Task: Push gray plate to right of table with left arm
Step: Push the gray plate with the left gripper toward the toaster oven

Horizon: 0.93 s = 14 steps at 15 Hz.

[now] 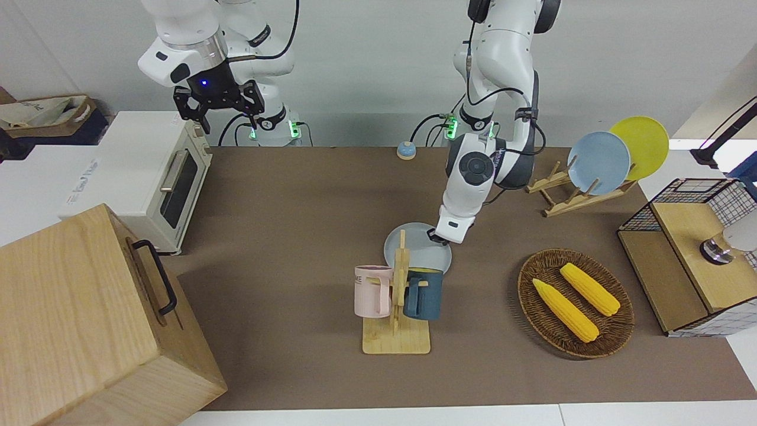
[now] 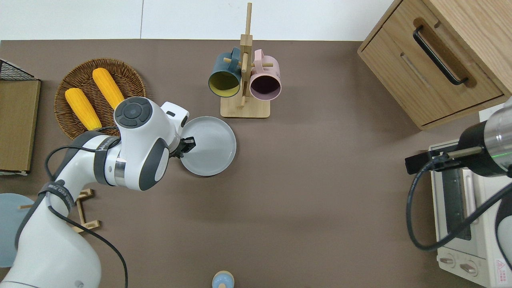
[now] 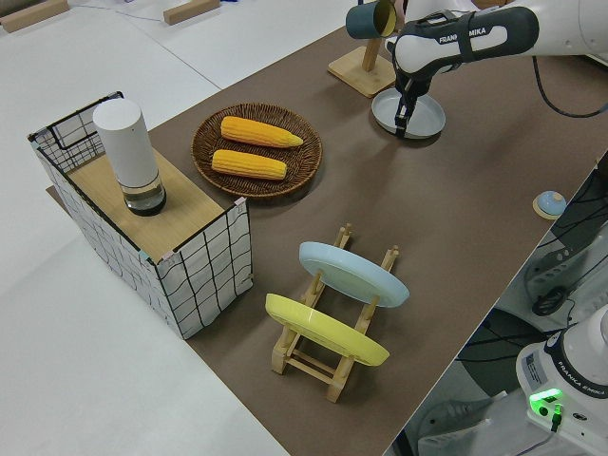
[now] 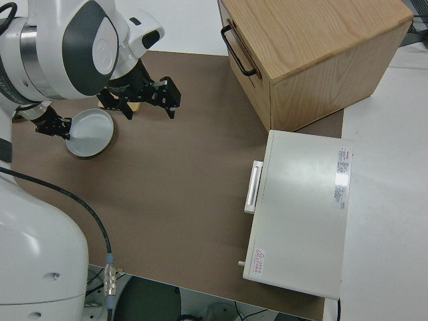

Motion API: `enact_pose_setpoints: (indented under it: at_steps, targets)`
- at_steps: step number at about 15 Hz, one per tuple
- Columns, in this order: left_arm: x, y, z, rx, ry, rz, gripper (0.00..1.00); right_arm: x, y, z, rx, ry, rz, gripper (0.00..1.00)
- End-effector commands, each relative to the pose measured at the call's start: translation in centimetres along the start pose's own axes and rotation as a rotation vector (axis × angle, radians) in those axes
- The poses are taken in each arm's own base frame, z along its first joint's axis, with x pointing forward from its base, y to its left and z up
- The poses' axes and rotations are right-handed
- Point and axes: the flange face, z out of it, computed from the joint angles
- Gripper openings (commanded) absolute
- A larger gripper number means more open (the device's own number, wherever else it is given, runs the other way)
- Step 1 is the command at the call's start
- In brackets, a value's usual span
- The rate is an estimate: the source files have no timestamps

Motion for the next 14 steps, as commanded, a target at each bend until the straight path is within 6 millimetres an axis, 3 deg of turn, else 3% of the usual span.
enact_pose_setpoints:
  at_steps: [1,6,14]
  targets:
    - [-2.9,3.5,0.3,-0.014,-0.014,-0.056,0.0,-0.3,0.1,-0.4,0.004,-0.004,0.015,0.983]
    - [-6.7,7.5,0.8,-0.022,-0.032,-0.079,0.0,-0.3,0.1,-0.4,0.005,-0.004,0.015,0.983]
    - [-11.7,11.9,1.3,-0.019,-0.038,-0.088,0.0,-0.3,0.1,-0.4,0.005,-0.004,0.015,0.983]
